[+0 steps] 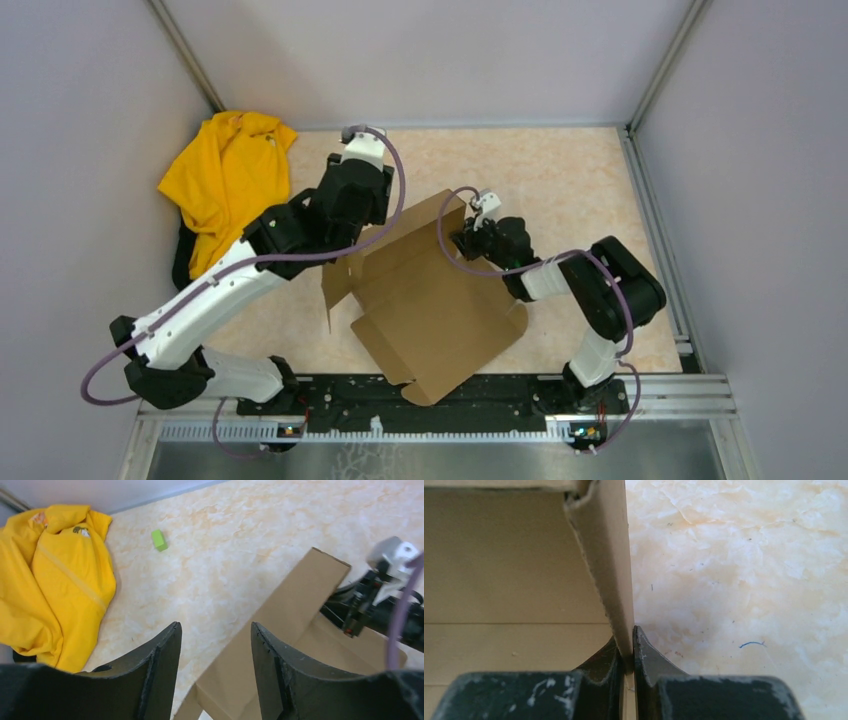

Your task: Fold the paper box

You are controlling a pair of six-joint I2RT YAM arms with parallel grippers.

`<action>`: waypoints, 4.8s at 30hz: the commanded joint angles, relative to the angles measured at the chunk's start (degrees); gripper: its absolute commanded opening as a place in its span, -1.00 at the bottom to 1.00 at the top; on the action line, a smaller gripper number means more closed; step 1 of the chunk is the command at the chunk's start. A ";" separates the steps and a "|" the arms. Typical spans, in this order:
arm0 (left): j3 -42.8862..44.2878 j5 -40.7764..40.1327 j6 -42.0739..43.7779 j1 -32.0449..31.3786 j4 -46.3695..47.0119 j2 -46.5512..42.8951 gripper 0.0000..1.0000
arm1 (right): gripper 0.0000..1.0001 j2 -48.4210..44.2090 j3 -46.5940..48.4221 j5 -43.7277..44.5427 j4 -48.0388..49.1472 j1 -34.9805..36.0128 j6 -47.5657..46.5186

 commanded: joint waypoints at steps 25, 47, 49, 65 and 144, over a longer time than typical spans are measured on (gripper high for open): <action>-24.45 11.81 -4.60 8.55 17.31 4.25 0.08 | -0.82 -4.28 -4.62 14.66 10.05 7.62 -9.83; -26.85 22.06 -5.28 8.71 19.20 4.18 -0.01 | -0.75 2.14 1.06 17.68 14.03 9.70 -10.17; -26.87 22.69 -5.31 8.66 19.14 4.11 -0.02 | -0.75 3.31 2.24 18.31 14.25 10.10 -10.16; -28.45 22.33 -4.43 8.54 19.16 3.42 -0.03 | -0.89 6.16 6.76 21.54 14.46 11.81 -10.16; -82.29 21.86 -8.20 34.64 72.29 -38.15 0.50 | -1.00 -15.24 -14.92 46.92 5.03 13.58 -6.07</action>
